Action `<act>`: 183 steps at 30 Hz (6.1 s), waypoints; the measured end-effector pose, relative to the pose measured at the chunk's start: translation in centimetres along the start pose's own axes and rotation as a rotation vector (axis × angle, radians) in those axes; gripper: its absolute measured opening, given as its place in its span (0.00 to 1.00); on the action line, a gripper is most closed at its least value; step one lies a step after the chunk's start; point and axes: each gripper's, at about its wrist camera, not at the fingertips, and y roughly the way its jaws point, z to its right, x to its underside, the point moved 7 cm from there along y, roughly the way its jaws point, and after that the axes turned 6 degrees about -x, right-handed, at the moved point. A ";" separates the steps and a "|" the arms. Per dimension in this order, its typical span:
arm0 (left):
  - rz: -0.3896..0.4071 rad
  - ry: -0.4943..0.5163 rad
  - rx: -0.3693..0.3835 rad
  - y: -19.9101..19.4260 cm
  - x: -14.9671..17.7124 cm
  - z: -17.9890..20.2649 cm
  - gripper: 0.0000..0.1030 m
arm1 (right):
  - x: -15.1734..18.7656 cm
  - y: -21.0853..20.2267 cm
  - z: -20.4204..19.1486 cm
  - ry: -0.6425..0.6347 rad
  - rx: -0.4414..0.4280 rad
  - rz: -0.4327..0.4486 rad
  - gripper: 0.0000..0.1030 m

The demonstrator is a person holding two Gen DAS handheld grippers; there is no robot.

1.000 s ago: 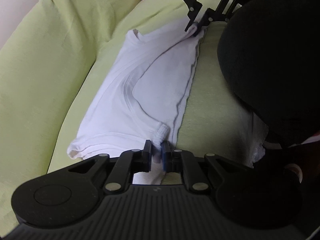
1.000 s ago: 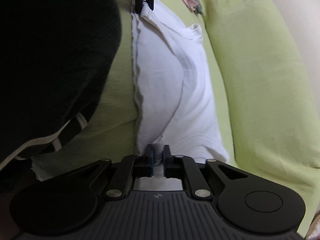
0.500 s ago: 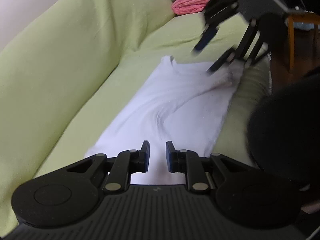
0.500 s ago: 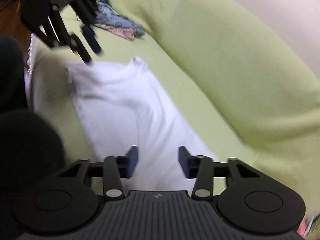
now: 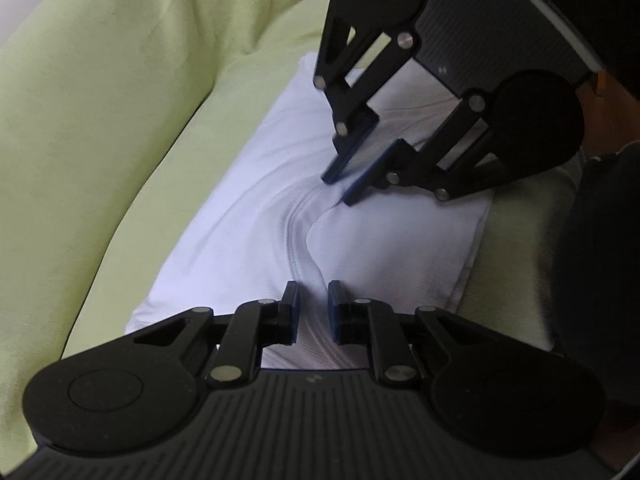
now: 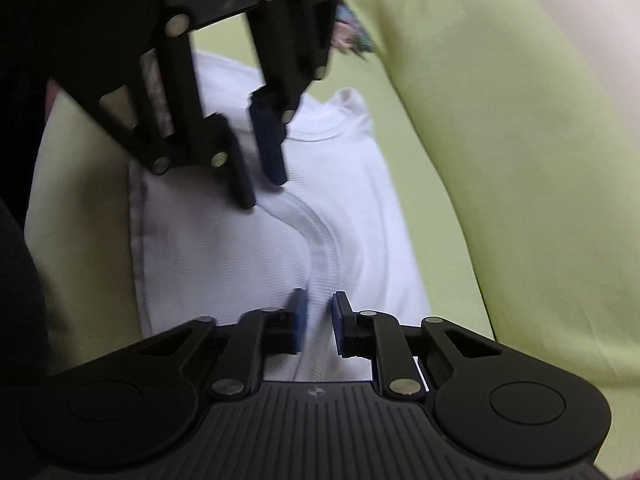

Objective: Fold clothes

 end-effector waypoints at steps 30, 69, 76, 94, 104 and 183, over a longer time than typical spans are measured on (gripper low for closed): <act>-0.033 -0.388 0.108 -0.4 0.4 -4.4 0.11 | 1.5 -3.7 5.9 0.738 -0.185 0.055 0.15; 0.004 -0.476 0.262 4.7 2.8 -18.5 0.13 | 6.1 6.8 15.3 1.200 0.074 0.018 0.28; -0.124 -0.079 0.223 -0.9 -0.3 -21.8 0.15 | 0.8 -1.5 18.3 1.233 0.108 -0.121 0.36; 0.609 1.184 0.097 5.7 9.3 -15.7 0.33 | -18.8 -1.1 2.2 1.682 0.191 -0.362 0.52; 0.707 1.218 0.144 7.9 10.1 -13.9 0.34 | -21.0 1.5 -2.4 1.731 0.249 -0.426 0.52; 0.080 0.891 0.971 15.3 -19.4 -9.3 0.20 | 2.8 -4.3 -0.2 2.279 0.203 0.055 0.38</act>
